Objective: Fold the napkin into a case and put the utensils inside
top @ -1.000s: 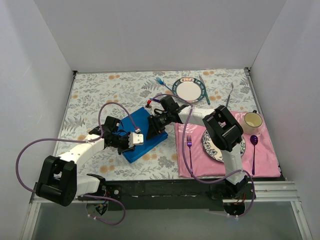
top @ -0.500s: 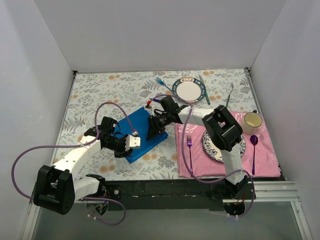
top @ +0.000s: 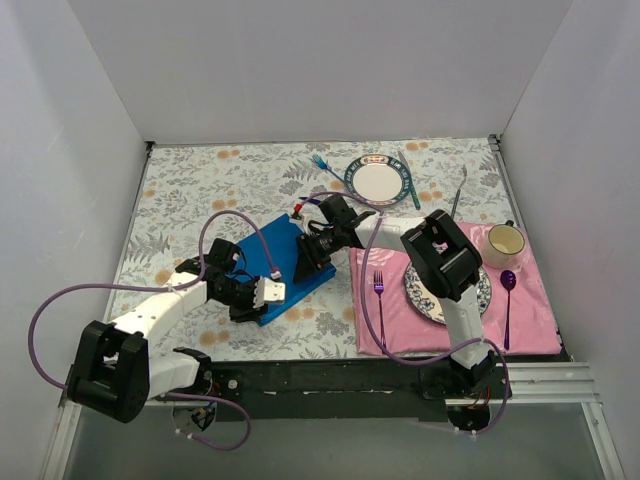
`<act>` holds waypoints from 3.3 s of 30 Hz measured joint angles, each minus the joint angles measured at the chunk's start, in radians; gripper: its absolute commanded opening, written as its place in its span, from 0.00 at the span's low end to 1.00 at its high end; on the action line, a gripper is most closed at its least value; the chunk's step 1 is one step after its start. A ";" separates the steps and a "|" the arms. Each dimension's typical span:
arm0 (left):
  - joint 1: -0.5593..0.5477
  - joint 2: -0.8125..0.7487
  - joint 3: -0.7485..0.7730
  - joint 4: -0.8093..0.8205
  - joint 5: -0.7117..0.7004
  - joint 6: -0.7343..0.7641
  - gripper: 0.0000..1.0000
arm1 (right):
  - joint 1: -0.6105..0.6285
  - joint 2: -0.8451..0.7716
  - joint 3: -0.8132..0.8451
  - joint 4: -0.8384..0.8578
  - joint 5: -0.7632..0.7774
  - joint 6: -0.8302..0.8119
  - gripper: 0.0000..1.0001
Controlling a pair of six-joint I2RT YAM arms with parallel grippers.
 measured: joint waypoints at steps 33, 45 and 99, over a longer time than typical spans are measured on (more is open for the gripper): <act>-0.041 0.000 -0.008 0.046 -0.051 -0.021 0.00 | 0.000 0.015 0.000 -0.001 0.008 -0.001 0.37; -0.014 0.082 0.154 0.045 -0.040 -0.014 0.00 | -0.011 0.015 0.040 -0.006 0.006 0.000 0.38; 0.155 0.555 0.472 0.421 0.006 -0.194 0.00 | -0.175 0.013 0.117 0.075 0.055 0.034 0.83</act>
